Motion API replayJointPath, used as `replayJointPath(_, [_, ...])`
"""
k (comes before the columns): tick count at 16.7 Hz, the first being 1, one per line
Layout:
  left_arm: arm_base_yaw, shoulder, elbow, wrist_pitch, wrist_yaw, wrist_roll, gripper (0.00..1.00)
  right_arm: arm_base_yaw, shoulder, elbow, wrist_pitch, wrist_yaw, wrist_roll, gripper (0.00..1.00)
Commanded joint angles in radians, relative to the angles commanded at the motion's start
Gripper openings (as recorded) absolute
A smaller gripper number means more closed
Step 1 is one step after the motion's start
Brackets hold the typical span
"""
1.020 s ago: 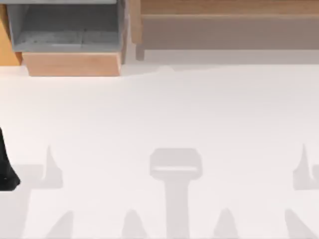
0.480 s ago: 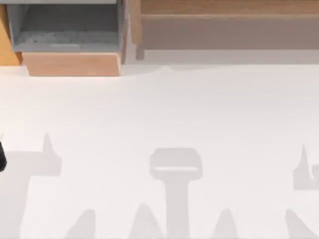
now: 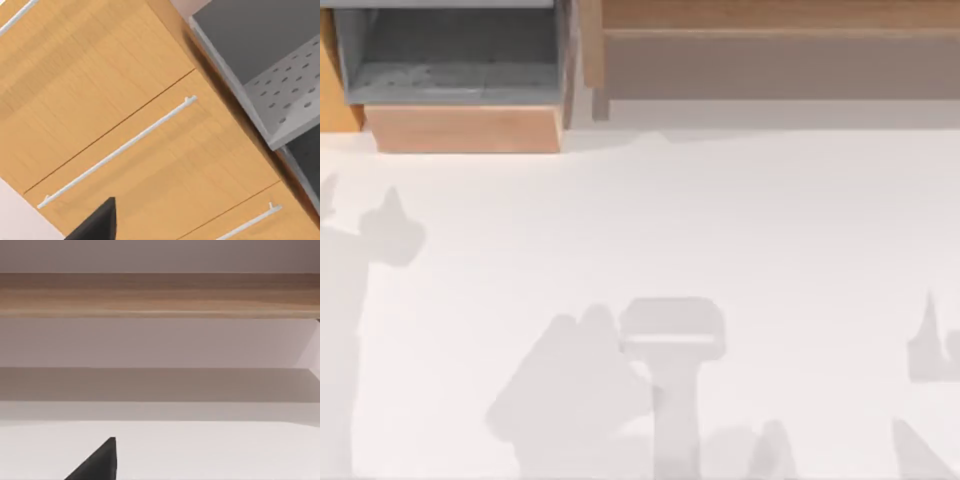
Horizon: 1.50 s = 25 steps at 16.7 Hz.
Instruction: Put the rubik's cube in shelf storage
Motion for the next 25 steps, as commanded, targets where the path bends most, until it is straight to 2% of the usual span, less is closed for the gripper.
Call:
replayJointPath(8, [0.128, 0.794, 0.377, 0.399, 0.166, 0.539, 1.00, 0.000, 0.000, 0.000, 0.000, 0.000, 0.000, 1.00])
replayJointPath(13, [0.182, 1.171, 0.559, 0.588, 0.240, 0.793, 1.00, 0.000, 0.000, 0.000, 0.000, 0.000, 0.000, 1.00])
replayJointPath(17, [0.206, 1.330, 0.635, 0.668, 0.270, 0.898, 1.00, 0.000, 0.000, 0.000, 0.000, 0.000, 0.000, 1.00])
replayJointPath(25, [0.203, 1.351, 0.654, 0.668, 0.268, 0.908, 1.00, 0.000, 0.000, 0.000, 0.000, 0.000, 0.000, 1.00])
